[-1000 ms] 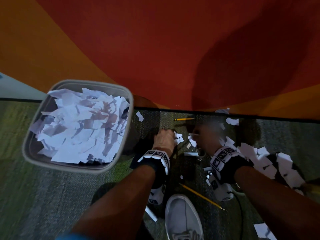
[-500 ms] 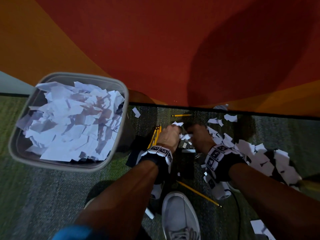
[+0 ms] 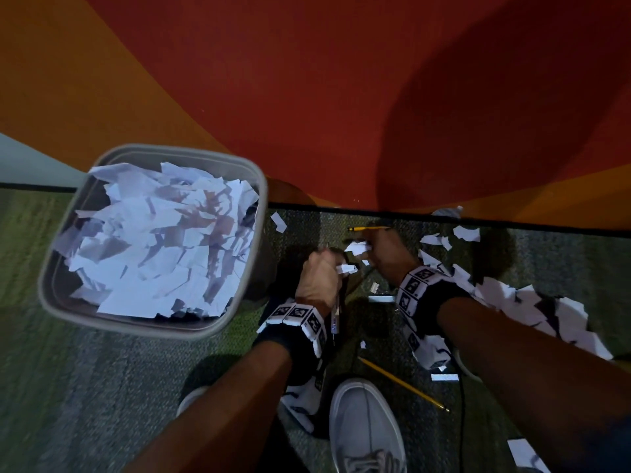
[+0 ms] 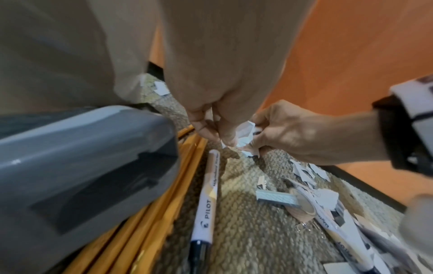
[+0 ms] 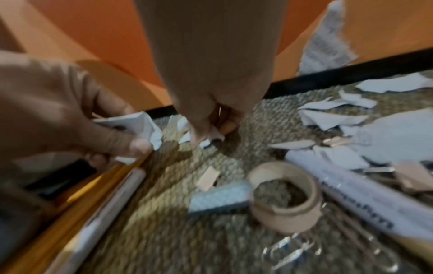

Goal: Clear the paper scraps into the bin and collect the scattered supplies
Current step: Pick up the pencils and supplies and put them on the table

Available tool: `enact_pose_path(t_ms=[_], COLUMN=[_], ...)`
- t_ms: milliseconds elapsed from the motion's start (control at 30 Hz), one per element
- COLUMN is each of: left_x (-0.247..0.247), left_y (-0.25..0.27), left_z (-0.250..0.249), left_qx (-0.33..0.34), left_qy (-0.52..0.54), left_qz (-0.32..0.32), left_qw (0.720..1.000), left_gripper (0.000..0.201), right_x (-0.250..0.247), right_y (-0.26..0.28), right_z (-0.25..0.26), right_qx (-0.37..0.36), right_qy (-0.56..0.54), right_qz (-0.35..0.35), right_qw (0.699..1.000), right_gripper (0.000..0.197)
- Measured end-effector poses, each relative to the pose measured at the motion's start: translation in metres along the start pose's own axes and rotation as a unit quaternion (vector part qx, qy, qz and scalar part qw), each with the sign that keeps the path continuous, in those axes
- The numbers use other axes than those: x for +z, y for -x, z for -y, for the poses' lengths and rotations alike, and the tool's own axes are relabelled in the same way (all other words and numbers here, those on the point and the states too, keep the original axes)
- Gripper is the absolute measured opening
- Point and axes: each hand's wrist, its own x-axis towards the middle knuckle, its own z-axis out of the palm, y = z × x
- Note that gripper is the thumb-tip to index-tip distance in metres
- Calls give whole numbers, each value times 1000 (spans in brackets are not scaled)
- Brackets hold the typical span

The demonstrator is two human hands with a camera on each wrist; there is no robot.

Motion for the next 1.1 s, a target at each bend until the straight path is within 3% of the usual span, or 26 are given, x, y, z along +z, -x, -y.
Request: enact_pose_path(t_ms=[133, 233, 333, 400, 500, 667, 733, 800, 967, 1100], left_x=[-2, -8, -18, -27, -41, -72, -81, -93, -155, -234], left_y=[4, 11, 22, 29, 42, 74, 87, 99, 132, 164], left_z=[7, 6, -1, -7, -24, -66, -83, -97, -135, -129], left_qx=[-14, -11, -10, -24, -20, -19, -27, -45, -48, -56], left_qy=[10, 3, 30, 73, 107, 173, 188, 209, 286, 256], left_qz=[-1, -9, -25, -32, -37, -48, -44, -41, -21, -39], left_qw=[1000, 1000, 999, 997, 993, 984, 981, 976, 957, 964], left_gripper=[11, 11, 9, 8, 8, 4, 5, 12, 17, 16], right_x=[10, 0, -12, -21, -51, -113, -133, -151, -186, -185], right_y=[-17, -8, 3, 11, 31, 64, 76, 89, 121, 133], right_z=[-4, 11, 18, 19, 27, 62, 78, 102, 168, 219], right_qx=[22, 19, 38, 22, -4, -29, -56, -60, -91, -121], right_qy=[86, 64, 49, 8, 4, 30, 51, 64, 129, 161], right_qz=[18, 17, 2, -21, -32, -20, -16, -25, 32, 57], right_qw=[996, 998, 998, 1000, 999, 999, 997, 996, 987, 978], right_gripper=[28, 30, 9, 19, 30, 8, 16, 12, 5, 9])
